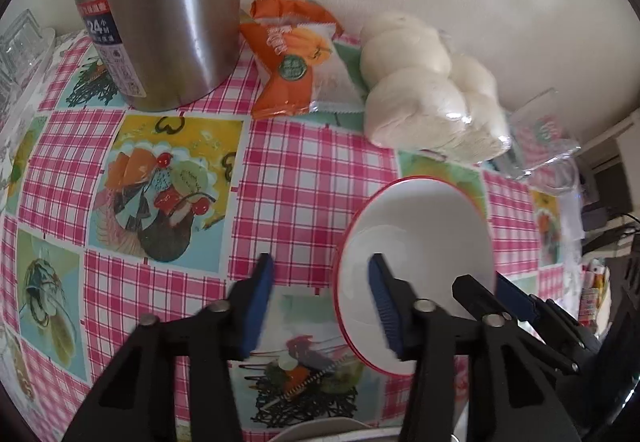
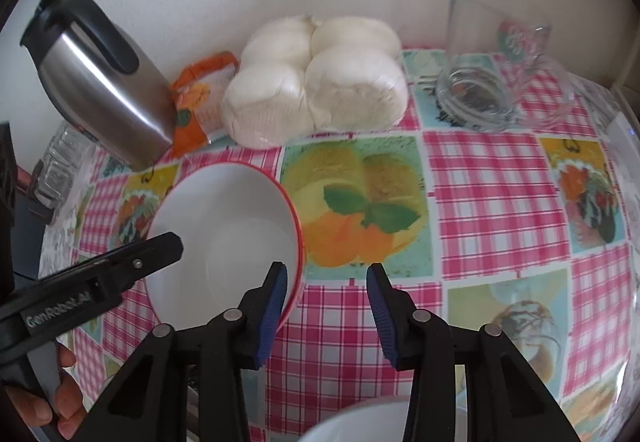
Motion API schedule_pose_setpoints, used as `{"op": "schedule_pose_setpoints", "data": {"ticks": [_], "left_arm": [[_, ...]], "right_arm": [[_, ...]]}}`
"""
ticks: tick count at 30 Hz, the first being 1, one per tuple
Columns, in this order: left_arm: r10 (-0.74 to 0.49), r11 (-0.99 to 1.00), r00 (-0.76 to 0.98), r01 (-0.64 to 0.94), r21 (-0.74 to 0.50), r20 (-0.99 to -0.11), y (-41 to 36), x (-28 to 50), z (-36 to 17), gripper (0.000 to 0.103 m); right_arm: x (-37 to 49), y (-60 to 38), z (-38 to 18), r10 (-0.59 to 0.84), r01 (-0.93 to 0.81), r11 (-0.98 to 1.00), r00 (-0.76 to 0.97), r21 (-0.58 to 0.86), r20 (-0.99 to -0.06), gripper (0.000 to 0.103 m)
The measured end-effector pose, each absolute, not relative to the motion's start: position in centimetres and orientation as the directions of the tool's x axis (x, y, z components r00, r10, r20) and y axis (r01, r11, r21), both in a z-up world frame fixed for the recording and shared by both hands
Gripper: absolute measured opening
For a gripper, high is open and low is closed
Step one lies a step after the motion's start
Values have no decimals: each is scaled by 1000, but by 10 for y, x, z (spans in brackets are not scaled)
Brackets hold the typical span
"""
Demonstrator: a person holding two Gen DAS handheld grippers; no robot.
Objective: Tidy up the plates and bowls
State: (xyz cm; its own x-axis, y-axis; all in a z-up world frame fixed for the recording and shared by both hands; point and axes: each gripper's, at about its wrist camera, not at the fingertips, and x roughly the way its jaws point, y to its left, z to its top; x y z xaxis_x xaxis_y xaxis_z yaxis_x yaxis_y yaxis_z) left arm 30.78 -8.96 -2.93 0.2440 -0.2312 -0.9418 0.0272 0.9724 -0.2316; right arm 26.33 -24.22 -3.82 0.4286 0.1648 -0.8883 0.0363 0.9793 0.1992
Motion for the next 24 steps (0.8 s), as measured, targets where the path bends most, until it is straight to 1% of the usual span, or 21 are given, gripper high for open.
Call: {"op": "schedule_pose_setpoints", "data": {"ticks": [2, 6, 8, 10, 13, 14, 17, 20, 24], "left_arm": [[-232, 972, 240, 19, -235, -943, -92, 312, -33, 36], [-227, 973, 206, 16, -229, -952, -95, 316, -46, 26], [-243, 969, 189, 10, -246, -951, -96, 318, -52, 22], [-279, 959, 176, 2, -283, -944, -94, 318, -55, 18], [-296, 954, 175, 17, -298, -939, -95, 318, -55, 13], [-301, 953, 174, 24, -302, -937, -95, 317, -54, 9], [-288, 958, 188, 51, -283, -939, -104, 312, -54, 9], [-299, 954, 190, 57, -293, -935, -108, 306, -53, 8], [-305, 952, 237, 83, -293, -923, -109, 294, -29, 8]], "right_arm": [[267, -239, -42, 175, 26, 978, 419, 205, -891, 36], [274, -230, -49, 164, 16, 983, 395, 185, -904, 30], [277, -226, -51, 186, -7, 980, 373, 198, -909, 25], [278, -224, -54, 194, -18, 979, 363, 201, -912, 22], [277, -222, -58, 215, -28, 975, 351, 219, -911, 21], [277, -221, -60, 221, -32, 974, 345, 224, -912, 20], [274, -220, -61, 213, -23, 976, 350, 219, -912, 18], [270, -222, -59, 214, -13, 974, 364, 225, -906, 16], [259, -228, -42, 220, -10, 972, 404, 237, -888, 15]]}}
